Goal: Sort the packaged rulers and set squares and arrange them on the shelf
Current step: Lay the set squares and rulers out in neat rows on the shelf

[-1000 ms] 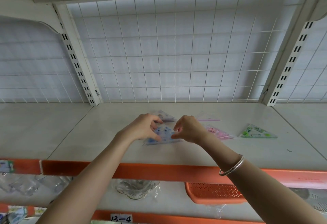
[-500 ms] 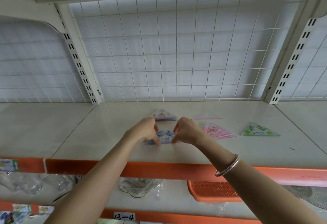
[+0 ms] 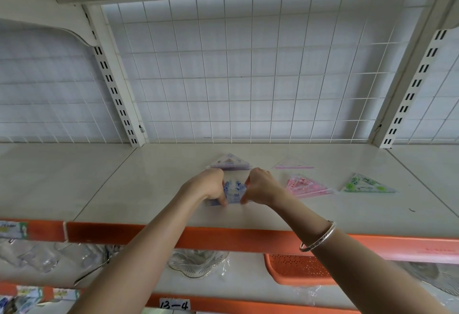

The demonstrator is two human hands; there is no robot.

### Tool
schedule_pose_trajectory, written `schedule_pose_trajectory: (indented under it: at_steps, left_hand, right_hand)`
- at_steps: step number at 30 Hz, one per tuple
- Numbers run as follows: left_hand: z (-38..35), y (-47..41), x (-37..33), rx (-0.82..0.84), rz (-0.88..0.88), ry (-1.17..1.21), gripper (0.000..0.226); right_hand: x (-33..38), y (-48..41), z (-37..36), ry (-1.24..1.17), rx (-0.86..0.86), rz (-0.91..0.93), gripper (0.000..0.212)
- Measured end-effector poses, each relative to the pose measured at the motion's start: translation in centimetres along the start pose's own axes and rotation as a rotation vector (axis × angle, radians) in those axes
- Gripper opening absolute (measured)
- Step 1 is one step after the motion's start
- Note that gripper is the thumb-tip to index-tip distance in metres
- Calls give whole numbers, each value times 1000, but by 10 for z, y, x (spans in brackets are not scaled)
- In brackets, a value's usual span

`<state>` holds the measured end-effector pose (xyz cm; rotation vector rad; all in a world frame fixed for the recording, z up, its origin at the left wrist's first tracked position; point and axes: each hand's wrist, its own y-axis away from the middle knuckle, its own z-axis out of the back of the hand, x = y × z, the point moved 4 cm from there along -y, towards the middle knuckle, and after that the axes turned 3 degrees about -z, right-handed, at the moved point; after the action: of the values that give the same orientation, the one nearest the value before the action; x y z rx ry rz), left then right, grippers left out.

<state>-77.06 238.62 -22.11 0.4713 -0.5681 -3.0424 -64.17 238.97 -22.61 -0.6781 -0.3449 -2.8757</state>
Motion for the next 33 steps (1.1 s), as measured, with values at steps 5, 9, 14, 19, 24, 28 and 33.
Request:
schedule_pose_trajectory:
  at_steps: [5,9,14,19,24,28,33]
  left_hand:
    - [1,1,-5,-50,29,-72,55]
    - [3,4,-12,-74,39,-118,55]
    - [1,5,-9,-20,51,-82,51]
    - [-4,4,0,67,33,-7,47]
    - [-6,8,0,22,-5,-22,47]
    - [-6,10,3,-15,-13,71,80]
    - [-8,13,10,-80,-127,125,28]
  right_hand:
    - [7,4,-5,65,-20,-38,31]
    - [11,6,-6,111,-13,-52,26]
    - [14,6,-11,118,14,-82,14]
    - [12,9,-11,102,29,-133,23]
    - [9,10,-13,53,17,-140,28]
    - [9,8,-18,-35,-33,-135,36]
    - [12,7,-17,-256,-39,37,12]
